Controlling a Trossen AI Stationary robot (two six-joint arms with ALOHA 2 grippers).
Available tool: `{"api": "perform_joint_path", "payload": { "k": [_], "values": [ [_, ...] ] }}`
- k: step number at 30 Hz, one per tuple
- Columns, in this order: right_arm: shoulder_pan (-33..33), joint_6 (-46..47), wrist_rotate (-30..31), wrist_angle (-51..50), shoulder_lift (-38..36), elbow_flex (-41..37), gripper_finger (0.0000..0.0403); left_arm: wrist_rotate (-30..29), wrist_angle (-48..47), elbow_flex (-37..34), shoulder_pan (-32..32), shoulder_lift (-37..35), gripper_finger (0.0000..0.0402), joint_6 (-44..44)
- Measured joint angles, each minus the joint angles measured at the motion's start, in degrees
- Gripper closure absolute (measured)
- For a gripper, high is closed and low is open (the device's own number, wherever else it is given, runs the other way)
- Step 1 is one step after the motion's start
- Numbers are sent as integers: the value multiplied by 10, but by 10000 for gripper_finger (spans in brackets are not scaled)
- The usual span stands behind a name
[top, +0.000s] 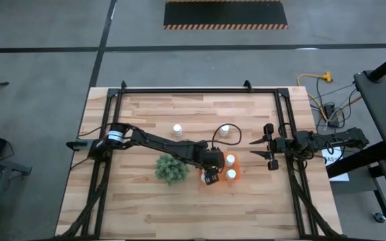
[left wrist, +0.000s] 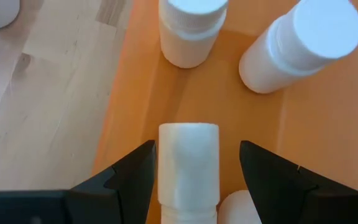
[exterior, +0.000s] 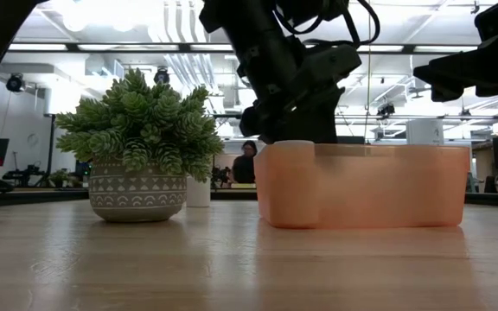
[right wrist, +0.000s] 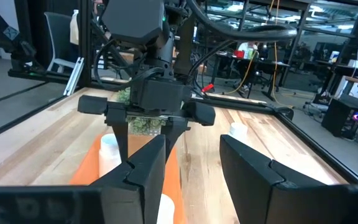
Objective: Pick and place pill bottles into a basket
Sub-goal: Put the white pill bottle into the orange bin
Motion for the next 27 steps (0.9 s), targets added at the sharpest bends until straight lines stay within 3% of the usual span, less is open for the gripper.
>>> {"api": "perform_joint_path", "payload": {
  "k": [17,27],
  "values": [
    [0,0,0,0,0,0,261,0,9,-19,8,0,188,-1],
    [0,-1,0,0,2,0,261,23,32,-19,9,39,189,-10]
  ]
}}
